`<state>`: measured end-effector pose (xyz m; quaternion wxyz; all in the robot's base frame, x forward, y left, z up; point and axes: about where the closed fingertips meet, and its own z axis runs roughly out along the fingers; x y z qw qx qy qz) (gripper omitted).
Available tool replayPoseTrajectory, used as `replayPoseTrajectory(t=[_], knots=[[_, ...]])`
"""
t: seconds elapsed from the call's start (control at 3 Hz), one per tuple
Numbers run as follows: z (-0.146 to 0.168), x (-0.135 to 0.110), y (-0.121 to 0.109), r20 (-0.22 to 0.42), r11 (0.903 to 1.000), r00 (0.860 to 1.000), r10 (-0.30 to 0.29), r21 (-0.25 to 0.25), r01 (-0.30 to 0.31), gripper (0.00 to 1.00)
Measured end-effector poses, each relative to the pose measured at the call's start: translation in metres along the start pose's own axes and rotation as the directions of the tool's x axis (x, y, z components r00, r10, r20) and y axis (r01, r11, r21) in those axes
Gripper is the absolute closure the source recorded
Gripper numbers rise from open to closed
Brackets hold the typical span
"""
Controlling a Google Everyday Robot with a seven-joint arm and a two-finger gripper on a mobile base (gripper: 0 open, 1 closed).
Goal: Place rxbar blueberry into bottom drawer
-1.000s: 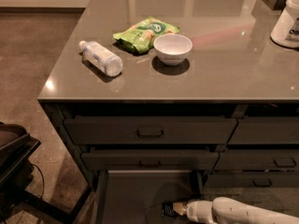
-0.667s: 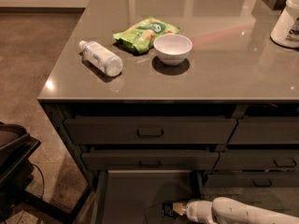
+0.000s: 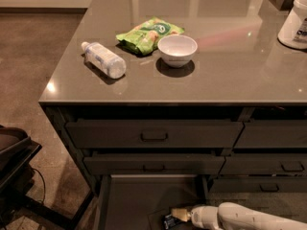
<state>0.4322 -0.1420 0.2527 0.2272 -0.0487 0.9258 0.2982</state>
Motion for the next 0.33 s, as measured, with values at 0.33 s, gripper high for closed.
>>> replayPoseTrajectory(t=[0.33], knots=[[0.0000, 0.0000, 0.0000, 0.000, 1.0000, 1.000, 0.000, 0.000, 0.000, 0.00]])
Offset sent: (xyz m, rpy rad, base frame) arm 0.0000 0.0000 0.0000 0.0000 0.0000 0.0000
